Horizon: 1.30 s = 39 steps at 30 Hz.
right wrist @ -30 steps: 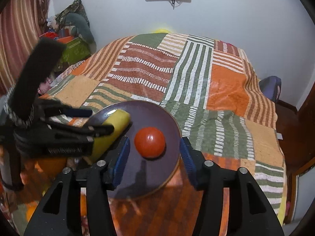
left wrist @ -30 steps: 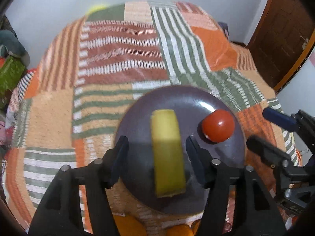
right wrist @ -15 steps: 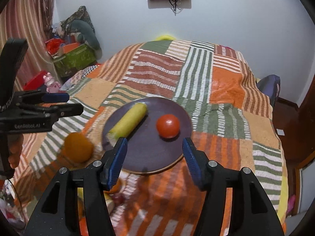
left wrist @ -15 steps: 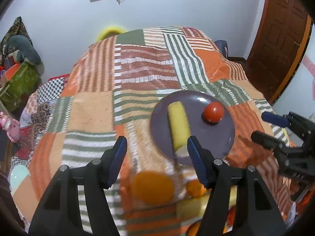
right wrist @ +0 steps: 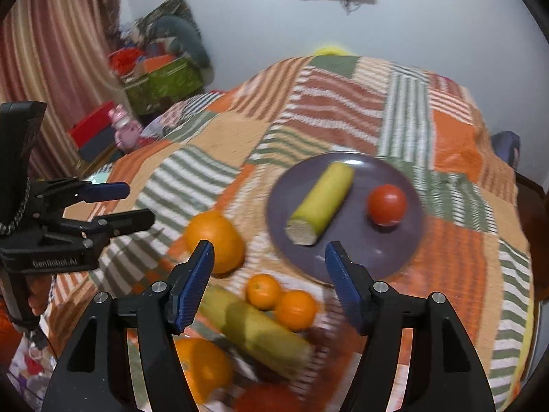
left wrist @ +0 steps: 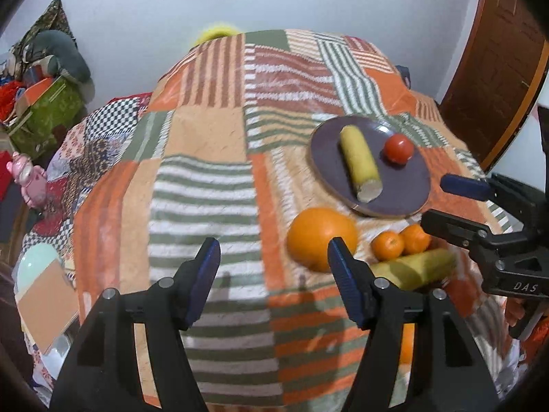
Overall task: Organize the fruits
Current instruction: 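Grasp a large orange with the right tool while the left tool grasps another orange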
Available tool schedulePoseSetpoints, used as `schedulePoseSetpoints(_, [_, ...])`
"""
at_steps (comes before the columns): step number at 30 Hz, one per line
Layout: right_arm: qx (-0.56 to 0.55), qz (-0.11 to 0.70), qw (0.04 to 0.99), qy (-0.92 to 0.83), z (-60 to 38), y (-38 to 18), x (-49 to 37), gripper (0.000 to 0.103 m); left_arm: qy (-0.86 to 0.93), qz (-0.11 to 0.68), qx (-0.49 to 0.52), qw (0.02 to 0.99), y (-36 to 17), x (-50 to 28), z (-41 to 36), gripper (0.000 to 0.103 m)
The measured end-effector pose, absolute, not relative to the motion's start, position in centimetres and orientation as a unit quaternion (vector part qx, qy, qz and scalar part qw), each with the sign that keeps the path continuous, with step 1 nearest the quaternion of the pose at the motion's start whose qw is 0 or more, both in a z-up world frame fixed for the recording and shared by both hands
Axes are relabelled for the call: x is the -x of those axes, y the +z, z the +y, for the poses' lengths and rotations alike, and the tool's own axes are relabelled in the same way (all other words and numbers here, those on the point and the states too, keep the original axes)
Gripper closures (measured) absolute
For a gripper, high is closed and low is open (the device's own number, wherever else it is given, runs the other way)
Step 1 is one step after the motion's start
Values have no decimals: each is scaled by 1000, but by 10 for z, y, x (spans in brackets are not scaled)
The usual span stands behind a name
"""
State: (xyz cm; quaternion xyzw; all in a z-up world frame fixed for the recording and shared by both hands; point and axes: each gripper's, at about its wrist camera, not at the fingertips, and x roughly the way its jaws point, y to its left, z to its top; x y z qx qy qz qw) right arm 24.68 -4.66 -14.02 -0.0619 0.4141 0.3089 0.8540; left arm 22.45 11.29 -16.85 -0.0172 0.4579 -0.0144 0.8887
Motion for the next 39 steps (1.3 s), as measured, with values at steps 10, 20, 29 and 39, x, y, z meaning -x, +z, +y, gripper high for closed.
schedulePoseSetpoints(10, [128,476,797,349,32,-181,-266,39,-2,477,38,878,-197,-210,147,38])
schedulePoseSetpoints(20, [175,493,781,341,49,-197,-270,46,-13,480,43,876,-202,-208,139,38])
schedulePoseSetpoints(29, [108,446,826,326,0,-156,-249,47,-35,467,33,883,-180,-192,106,33])
schedulePoseSetpoints(39, [68,392,882,254,-106,-104,-212,47,-89,476,29,874,-175,-169,40,20])
